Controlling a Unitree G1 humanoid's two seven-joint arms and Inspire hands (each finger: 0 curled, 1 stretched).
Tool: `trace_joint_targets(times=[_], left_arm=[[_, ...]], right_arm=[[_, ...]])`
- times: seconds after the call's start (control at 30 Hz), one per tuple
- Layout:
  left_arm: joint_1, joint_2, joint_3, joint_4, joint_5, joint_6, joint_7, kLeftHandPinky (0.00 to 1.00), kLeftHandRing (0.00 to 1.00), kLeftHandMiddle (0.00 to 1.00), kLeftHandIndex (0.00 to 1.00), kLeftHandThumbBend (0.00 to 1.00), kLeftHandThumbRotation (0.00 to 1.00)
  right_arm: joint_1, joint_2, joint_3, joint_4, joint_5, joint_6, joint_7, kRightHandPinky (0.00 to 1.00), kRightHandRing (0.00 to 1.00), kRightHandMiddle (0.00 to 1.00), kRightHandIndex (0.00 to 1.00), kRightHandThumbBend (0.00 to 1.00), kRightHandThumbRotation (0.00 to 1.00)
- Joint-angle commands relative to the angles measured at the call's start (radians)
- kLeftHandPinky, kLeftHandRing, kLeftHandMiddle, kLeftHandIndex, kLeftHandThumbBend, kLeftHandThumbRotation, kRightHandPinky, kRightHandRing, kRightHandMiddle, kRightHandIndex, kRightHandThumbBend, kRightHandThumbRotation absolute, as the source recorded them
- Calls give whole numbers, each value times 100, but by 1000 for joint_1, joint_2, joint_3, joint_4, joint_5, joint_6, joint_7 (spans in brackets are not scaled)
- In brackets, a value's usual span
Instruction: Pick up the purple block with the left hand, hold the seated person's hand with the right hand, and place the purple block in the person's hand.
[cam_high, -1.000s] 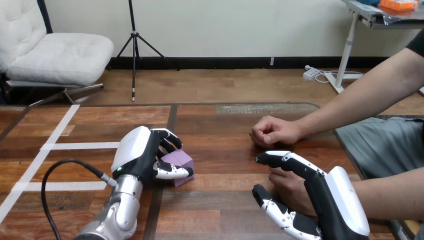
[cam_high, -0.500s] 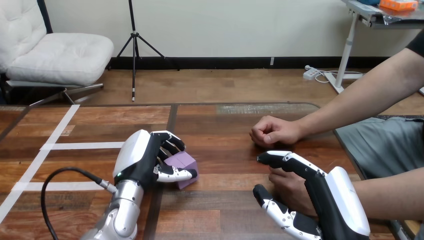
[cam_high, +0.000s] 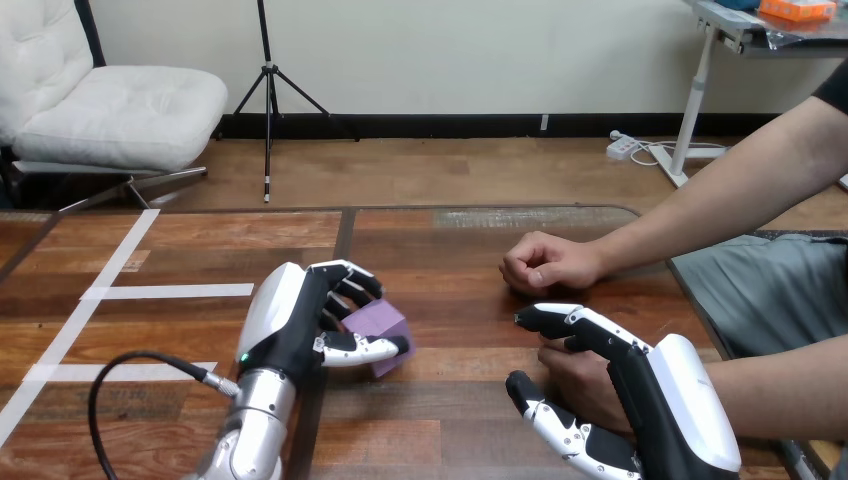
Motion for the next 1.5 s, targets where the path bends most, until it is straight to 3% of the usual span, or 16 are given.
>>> trace_joint_targets(times=[0.0,0.53,1.07,1.47], left_arm=[[-16,-19,33,-69,-36,-62,-1,39,45,52,54,69,0],[33,-45,63,-127,-71,-145,-24,39,44,52,54,71,0],[66,-58,67,-178,-64,-179,-24,37,43,50,54,71,0],[90,-66,77,-208,-83,-208,-55,37,43,50,54,71,0]], right_arm=[[-41,-13,-23,-53,18,-5,-10,70,74,75,73,48,46],[-49,-39,-51,-105,0,53,31,74,82,83,81,61,33],[-82,-130,-116,-187,-122,183,91,89,90,91,89,74,19],[-117,-209,-153,-208,-193,295,166,91,91,90,88,79,16]])
